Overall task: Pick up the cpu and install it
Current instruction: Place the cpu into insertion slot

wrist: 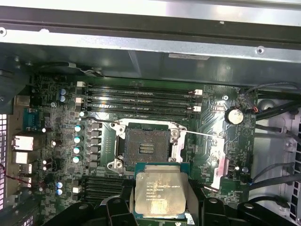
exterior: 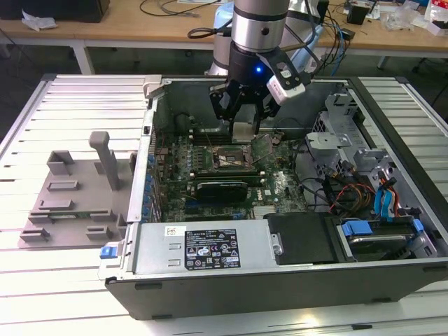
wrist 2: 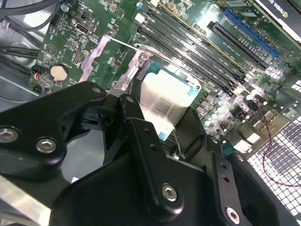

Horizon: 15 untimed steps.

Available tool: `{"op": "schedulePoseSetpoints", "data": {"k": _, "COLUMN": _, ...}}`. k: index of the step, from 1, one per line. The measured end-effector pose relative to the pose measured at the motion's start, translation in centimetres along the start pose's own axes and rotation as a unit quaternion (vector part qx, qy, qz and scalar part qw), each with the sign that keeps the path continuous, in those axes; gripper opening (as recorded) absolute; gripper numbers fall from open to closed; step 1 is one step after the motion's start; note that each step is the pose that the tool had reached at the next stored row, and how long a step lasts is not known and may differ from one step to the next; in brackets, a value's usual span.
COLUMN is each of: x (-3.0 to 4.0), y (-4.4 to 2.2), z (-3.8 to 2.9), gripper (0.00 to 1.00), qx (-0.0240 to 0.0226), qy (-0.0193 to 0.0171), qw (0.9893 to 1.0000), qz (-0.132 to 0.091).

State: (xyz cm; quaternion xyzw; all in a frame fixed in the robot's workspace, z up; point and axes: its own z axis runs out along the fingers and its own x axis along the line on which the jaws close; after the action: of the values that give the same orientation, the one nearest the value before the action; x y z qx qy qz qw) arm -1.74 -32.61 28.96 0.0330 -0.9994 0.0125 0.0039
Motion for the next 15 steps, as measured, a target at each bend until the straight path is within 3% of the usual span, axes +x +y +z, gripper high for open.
{"op": "schedulePoseSetpoints", "data": {"k": 4, "x": 0.0, "y": 0.0, "z": 0.02, "gripper": 0.54, "qx": 0.0001, "qy": 0.0001, "qw": 1.0, "qz": 0.004}}
{"op": "schedulePoseSetpoints", "data": {"k": 6, "x": 0.0, "y": 0.0, "z": 0.03, "gripper": 0.54, "qx": -0.0002, "qy": 0.001, "qw": 0.9991, "qz": 0.042}}
{"op": "schedulePoseSetpoints", "data": {"k": 8, "x": 0.0, "y": 0.01, "z": 0.04, "gripper": 0.54, "qx": -0.0003, "qy": 0.0016, "qw": 0.998, "qz": 0.064}}
{"op": "schedulePoseSetpoints", "data": {"k": 10, "x": 0.0, "y": 0.01, "z": 0.06, "gripper": 0.54, "qx": -0.0005, "qy": 0.0022, "qw": 0.9959, "qz": 0.091}}
{"op": "schedulePoseSetpoints", "data": {"k": 15, "x": 0.0, "y": 0.01, "z": 0.1, "gripper": 0.54, "qx": -0.001, "qy": 0.0037, "qw": 0.989, "qz": 0.148}}
